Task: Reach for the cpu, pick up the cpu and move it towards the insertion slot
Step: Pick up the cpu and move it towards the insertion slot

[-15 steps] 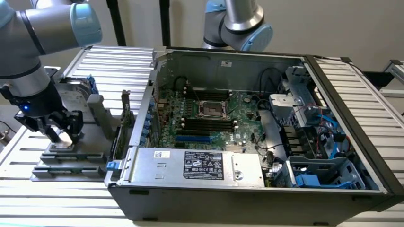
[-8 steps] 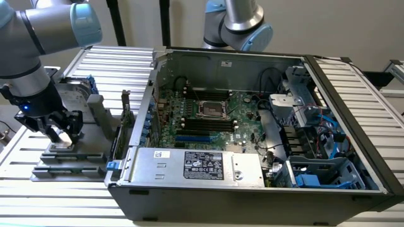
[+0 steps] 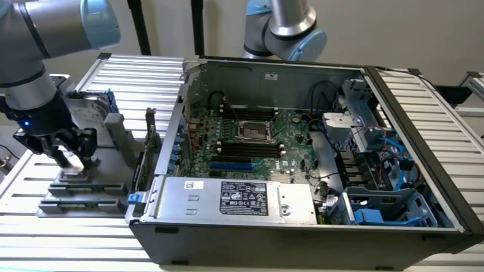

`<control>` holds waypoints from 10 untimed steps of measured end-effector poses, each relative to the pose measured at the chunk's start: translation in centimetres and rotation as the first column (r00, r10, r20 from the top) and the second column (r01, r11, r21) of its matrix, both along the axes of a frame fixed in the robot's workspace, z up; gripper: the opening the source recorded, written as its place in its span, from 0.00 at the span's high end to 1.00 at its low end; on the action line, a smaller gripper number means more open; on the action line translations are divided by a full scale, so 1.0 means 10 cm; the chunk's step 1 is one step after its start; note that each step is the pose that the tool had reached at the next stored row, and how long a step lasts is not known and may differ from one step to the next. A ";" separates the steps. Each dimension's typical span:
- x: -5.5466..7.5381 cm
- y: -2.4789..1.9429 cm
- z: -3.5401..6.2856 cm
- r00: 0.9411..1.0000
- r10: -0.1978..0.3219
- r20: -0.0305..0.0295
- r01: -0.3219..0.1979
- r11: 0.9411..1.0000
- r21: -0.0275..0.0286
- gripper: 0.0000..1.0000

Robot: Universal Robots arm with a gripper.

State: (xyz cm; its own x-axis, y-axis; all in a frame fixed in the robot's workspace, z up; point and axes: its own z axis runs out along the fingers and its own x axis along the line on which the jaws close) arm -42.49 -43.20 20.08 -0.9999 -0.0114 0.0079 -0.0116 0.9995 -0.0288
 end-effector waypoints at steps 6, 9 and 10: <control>0.00 -0.021 0.264 1.000 0.000 0.000 0.000 1.000 0.000 0.45; 0.00 -0.040 0.400 1.000 0.000 0.000 0.000 1.000 0.001 0.45; 0.00 -0.046 0.445 1.000 0.000 0.000 0.000 1.000 0.002 0.45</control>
State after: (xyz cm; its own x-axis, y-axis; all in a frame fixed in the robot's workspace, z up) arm -42.46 -43.66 24.54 -0.9999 -0.0115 0.0077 -0.0117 0.9996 -0.0269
